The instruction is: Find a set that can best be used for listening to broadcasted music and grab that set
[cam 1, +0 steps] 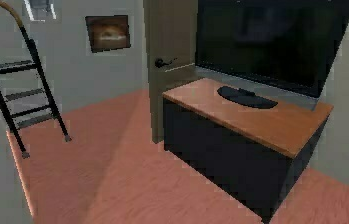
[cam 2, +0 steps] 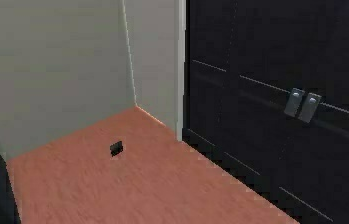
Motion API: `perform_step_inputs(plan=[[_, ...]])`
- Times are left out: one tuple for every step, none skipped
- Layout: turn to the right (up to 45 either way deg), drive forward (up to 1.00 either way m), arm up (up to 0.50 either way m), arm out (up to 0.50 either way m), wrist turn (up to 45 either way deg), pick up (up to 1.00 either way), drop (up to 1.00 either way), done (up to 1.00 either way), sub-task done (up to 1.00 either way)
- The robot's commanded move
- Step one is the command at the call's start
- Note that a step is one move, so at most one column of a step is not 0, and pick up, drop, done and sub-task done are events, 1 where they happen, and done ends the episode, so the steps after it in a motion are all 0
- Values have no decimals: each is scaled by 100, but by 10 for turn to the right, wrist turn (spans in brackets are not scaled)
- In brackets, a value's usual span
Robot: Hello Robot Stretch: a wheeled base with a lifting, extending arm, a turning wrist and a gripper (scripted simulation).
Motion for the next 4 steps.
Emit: perform_step_inputs(plan=[[-210, 0, 0, 0, 0, 0, 0, 0, 0], [0, 100, 0, 0, 0, 0, 0, 0, 0], [0, 90, 0, 0, 0, 0, 0, 0, 0], [330, 0, 0, 0, 0, 0, 0, 0, 0]])
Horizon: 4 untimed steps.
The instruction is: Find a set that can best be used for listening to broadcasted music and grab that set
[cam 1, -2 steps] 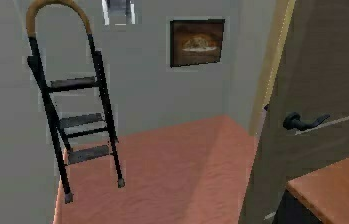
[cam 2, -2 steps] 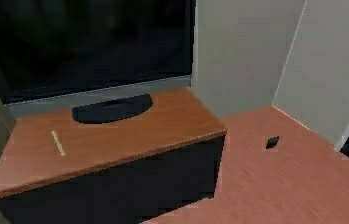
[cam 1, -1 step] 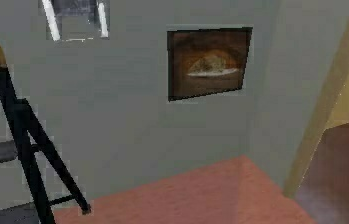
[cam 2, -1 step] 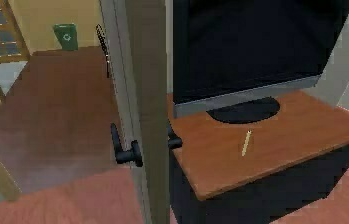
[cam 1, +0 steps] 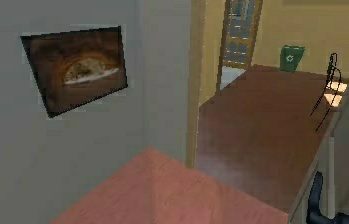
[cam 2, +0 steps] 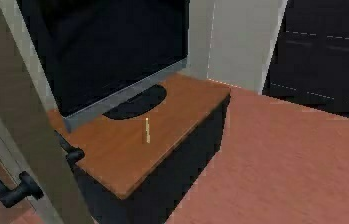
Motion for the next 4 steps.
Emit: perform_step_inputs(plan=[[0, 45, 0, 0, 0, 0, 0, 0, 0], [300, 0, 0, 0, 0, 0, 0, 0, 0], [0, 40, 0, 0, 0, 0, 0, 0, 0], [0, 85, 0, 0, 0, 0, 0, 0, 0]])
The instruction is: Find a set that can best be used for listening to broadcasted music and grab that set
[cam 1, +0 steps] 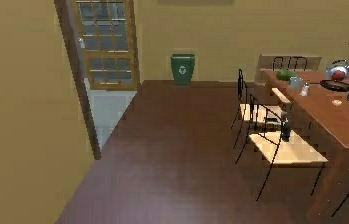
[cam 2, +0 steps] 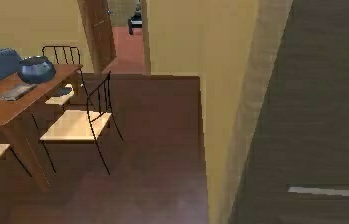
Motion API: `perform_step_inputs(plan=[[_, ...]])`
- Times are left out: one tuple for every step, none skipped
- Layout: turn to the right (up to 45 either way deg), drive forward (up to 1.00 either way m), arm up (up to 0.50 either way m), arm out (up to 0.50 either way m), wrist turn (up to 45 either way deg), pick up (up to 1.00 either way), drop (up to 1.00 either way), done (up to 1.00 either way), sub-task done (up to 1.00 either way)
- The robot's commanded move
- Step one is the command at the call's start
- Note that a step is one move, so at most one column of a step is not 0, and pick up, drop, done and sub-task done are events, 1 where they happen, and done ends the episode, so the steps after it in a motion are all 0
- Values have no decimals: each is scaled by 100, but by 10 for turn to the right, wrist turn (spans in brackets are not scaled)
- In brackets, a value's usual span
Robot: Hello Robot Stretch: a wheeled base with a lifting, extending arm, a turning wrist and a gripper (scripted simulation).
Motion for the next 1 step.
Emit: perform_step_inputs(plan=[[450, 0, 0, 0, 0, 0, 0, 0, 0]])
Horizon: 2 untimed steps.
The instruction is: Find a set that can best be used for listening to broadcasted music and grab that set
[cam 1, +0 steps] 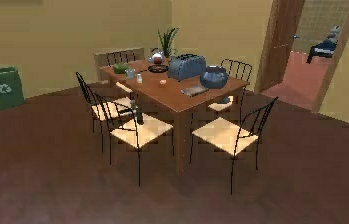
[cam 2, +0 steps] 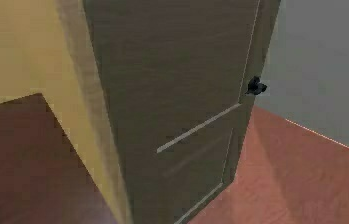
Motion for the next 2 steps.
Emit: perform_step_inputs(plan=[[180, 0, 0, 0, 0, 0, 0, 0, 0], [0, 35, 0, 0, 0, 0, 0, 0, 0]])
